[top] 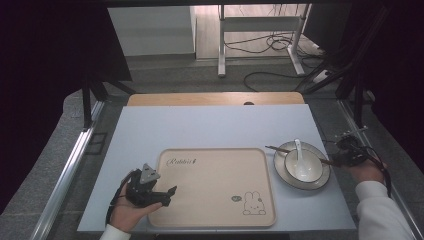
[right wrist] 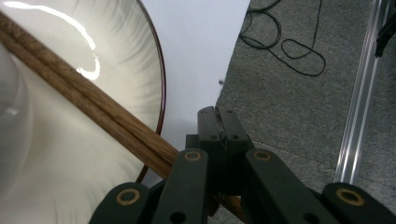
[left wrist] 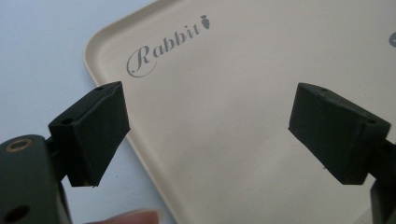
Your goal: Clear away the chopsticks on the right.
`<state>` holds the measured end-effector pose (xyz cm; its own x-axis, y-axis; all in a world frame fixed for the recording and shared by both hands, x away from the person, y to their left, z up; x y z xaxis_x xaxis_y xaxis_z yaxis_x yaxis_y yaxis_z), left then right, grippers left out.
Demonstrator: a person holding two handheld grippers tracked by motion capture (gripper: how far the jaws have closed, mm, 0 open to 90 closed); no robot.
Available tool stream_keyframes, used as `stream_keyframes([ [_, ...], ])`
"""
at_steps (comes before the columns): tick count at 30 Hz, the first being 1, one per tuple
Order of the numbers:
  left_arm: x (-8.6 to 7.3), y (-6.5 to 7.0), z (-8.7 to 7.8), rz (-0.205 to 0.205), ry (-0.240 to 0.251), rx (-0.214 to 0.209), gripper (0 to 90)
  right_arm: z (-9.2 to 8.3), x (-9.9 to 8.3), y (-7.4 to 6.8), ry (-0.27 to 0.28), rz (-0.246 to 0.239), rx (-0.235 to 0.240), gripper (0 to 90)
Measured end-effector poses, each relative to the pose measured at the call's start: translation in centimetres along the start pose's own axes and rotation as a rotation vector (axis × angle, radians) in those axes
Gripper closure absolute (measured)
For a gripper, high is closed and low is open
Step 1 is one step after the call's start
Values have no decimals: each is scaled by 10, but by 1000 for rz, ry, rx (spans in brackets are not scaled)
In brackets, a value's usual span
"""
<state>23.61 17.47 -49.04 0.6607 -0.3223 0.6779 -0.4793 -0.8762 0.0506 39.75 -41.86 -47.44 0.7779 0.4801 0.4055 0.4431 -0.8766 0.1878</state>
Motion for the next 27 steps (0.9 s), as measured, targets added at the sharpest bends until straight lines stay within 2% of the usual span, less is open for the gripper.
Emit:
stream_keyframes([
  [8, 0, 2, 1, 4, -6, 2, 121, -5, -7, -2, 10, -8, 21, 894],
  [11, -1, 2, 0, 1, -5, 5, 121, -11, -6, -2, 53, -8, 21, 893],
  [14, -2, 0, -1, -4, -5, 8, 121, -21, -5, -6, 88, -34, 40, 893],
  [18, -3, 1, 0, -5, -7, 10, 121, -26, -7, -14, 92, -68, 55, 893],
  [27, -2, 2, 1, 5, -11, 9, 120, -25, -13, -14, 92, -82, 73, 893],
])
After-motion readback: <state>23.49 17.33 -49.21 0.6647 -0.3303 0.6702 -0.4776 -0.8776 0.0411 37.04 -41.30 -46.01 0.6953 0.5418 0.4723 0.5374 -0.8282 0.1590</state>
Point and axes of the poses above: each handheld gripper's, and its own axes: z roughly forward along the jaws, x roughly out of its top, y roughly to its right, the point moved 1 cm from there along z, roughly forward along the jaws, and after that the axes turned 5 degrees about -z, right-handed, at the moved point
